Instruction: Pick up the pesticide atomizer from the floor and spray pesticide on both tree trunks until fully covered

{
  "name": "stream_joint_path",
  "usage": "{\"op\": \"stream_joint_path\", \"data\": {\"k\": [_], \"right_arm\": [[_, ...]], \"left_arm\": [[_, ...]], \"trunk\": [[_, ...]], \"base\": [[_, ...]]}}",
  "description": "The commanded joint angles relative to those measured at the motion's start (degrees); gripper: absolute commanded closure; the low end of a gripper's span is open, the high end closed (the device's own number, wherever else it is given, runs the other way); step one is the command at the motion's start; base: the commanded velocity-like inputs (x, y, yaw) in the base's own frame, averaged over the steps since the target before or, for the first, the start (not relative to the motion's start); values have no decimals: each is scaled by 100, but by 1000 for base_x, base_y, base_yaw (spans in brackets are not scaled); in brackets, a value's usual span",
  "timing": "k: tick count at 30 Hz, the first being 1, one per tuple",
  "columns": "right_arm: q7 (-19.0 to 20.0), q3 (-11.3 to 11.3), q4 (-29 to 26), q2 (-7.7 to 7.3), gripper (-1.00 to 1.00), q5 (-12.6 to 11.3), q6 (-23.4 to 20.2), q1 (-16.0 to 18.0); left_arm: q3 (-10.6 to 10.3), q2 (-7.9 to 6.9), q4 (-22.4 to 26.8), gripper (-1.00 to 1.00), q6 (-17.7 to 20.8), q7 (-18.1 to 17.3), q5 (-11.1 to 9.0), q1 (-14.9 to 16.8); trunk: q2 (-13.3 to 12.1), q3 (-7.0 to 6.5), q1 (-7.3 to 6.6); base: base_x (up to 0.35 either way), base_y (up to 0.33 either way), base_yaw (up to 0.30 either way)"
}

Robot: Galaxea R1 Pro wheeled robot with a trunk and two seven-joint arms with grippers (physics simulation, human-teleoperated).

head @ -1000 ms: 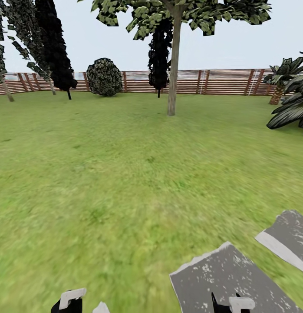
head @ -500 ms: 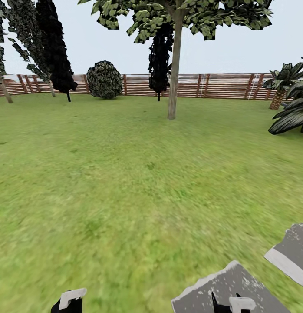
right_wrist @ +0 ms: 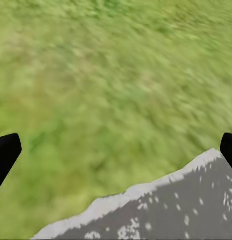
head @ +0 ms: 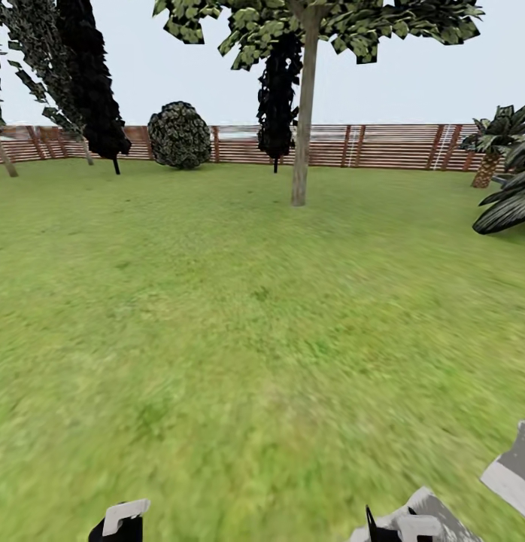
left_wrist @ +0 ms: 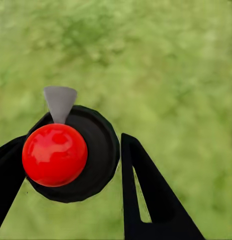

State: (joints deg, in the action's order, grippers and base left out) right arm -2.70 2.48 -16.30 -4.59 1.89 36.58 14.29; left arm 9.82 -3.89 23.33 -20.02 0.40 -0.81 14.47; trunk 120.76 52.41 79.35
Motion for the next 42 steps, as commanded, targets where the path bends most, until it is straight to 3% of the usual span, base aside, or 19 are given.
{"op": "stream_joint_path", "data": {"k": [1, 21, 30, 42], "right_arm": [[-3, 16, 4, 2, -100, 22, 16, 3], [-29, 41, -5, -1, -100, -4, 16, 3], [-29, 35, -1, 2, -100, -5, 16, 3], [-29, 33, -4, 2, -100, -5, 16, 3]], "left_arm": [[3, -3, -4, 100, -19, 4, -7, 4], [3, -1, -4, 100, -19, 4, -9, 4], [3, 2, -4, 100, -19, 4, -15, 4], [3, 1, -4, 100, -19, 4, -11, 4]], "trunk": [[2, 5, 3], [2, 5, 3], [2, -27, 3], [2, -29, 3]], "base": [[339, 0, 0], [339, 0, 0], [339, 0, -172], [339, 0, -24]]}}
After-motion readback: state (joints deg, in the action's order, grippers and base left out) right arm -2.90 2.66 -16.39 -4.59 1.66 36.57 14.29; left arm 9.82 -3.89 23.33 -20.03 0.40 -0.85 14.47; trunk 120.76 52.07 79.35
